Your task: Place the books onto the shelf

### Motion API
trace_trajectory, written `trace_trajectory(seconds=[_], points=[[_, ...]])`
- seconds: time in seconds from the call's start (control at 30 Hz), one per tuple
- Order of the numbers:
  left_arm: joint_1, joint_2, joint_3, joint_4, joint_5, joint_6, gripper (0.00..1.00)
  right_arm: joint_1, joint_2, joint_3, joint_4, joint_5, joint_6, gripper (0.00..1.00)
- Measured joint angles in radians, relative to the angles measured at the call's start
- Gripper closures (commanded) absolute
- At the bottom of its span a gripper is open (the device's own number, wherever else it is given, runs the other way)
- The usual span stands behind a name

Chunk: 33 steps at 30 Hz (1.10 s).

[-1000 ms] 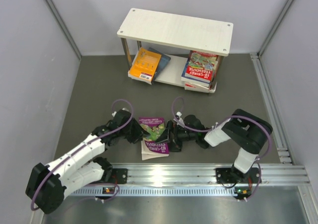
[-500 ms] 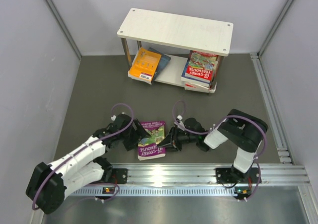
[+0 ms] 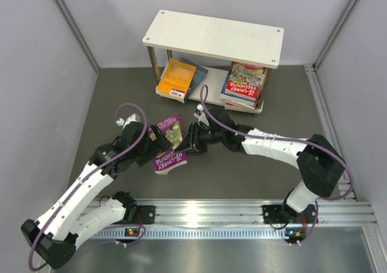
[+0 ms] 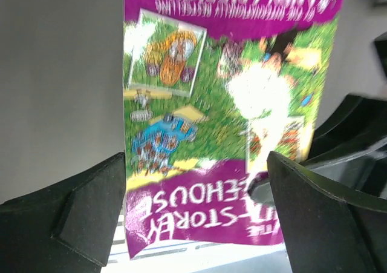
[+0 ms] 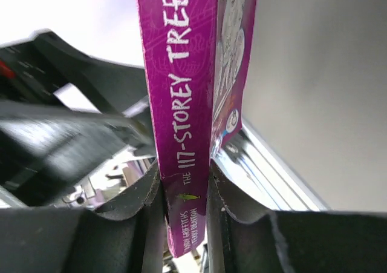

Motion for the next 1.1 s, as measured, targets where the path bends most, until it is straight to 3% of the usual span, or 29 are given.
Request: trace_trajectory(seconds=[0.2,0.37,0.53,0.67,0.83,1.1], points=[[-0.005,-0.071,0.209,-0.178,-0.072,0.014,0.01,-0.057,0.031,0.401,-0.294,0.053,-0.178,1.0],[-0.008,-0.095,0.312,-0.296,-0.112,0.014,0.01,-0.158,0.164,0.649,-0.378,0.092,-0.22,1.0],[-0.008,-0.127,0.333,-0.372,-0.14,0.008,0.01,-0.233,0.301,0.785,-0.438,0.118,-0.226,1.0],[-0.008,-0.163,0.333,-0.412,-0.144,-0.003,0.01,-0.236,0.343,0.83,-0.435,0.144,-0.201,1.0],[-0.008,-0.204,0.331,-0.443,-0.144,-0.028,0.01,-0.237,0.347,0.809,-0.313,0.177,-0.096,1.0],[-0.008,-0.231,0.33,-0.495,-0.158,-0.05,0.01,-0.236,0.3,0.518,0.071,0.296,0.101,1.0]])
